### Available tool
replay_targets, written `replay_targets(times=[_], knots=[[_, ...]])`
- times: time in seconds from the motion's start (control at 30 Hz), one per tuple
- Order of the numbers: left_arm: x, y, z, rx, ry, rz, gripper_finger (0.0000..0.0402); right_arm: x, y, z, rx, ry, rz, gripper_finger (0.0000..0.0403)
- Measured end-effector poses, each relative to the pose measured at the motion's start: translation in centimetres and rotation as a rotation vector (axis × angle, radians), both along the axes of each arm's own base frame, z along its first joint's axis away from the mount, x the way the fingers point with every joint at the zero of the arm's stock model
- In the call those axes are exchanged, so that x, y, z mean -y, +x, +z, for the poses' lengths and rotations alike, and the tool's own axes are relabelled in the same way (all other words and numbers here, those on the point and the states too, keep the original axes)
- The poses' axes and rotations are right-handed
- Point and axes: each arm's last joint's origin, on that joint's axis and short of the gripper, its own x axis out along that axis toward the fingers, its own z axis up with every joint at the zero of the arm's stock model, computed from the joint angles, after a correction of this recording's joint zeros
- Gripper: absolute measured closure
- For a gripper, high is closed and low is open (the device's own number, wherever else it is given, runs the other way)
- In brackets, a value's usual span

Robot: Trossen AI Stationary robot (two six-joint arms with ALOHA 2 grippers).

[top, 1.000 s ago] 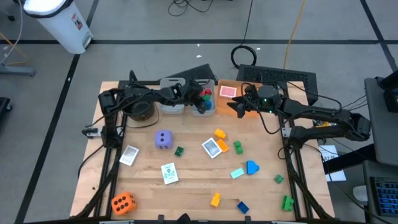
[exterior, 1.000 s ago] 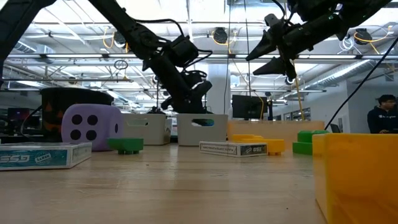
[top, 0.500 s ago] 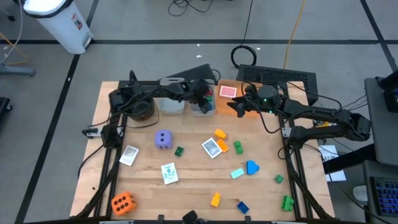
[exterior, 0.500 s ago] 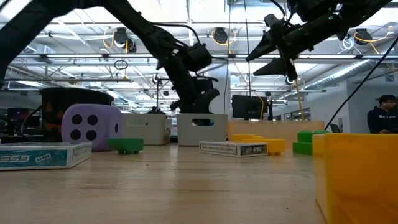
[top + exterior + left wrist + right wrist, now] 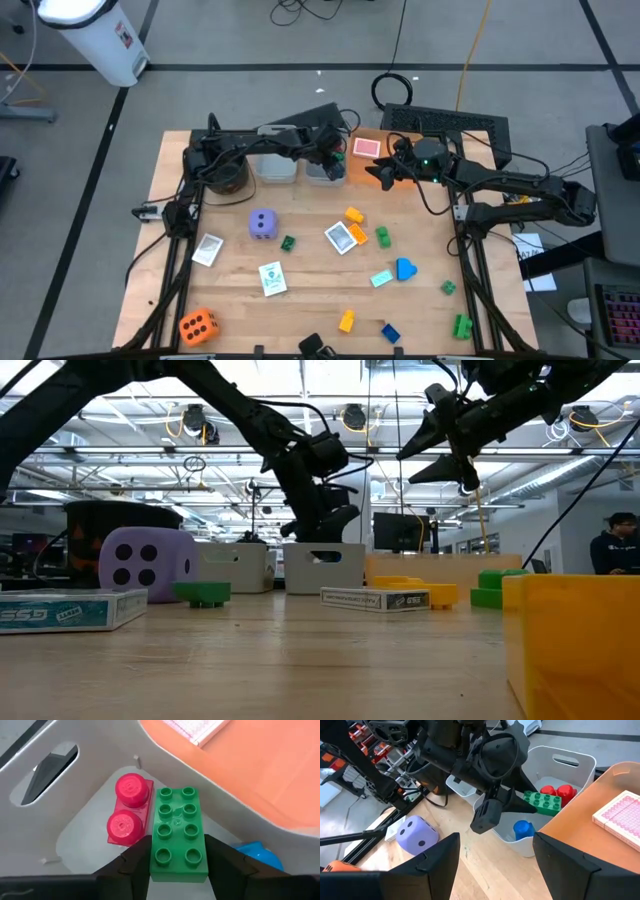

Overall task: Pick & Place Toys
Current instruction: Put the green gamepiece into the right gray bin, then put the purple dice into the left gray bin

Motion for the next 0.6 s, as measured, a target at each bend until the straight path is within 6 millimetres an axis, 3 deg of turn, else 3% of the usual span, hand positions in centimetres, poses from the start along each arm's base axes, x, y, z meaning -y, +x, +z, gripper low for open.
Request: replay_targets(times=[0.3,0.6], knots=[[0.00,0.04,0.02,0.002,0.005,-0.006,0.0237,-0.01,0.00,0.00,0.000,-0.002,0.003,0.0161],[0.01,0.03,0.02,0.001,0.004,-0.006,0.0171,-0.01,0.01,0.01,0.000,-0.001,0.003,0.0161]])
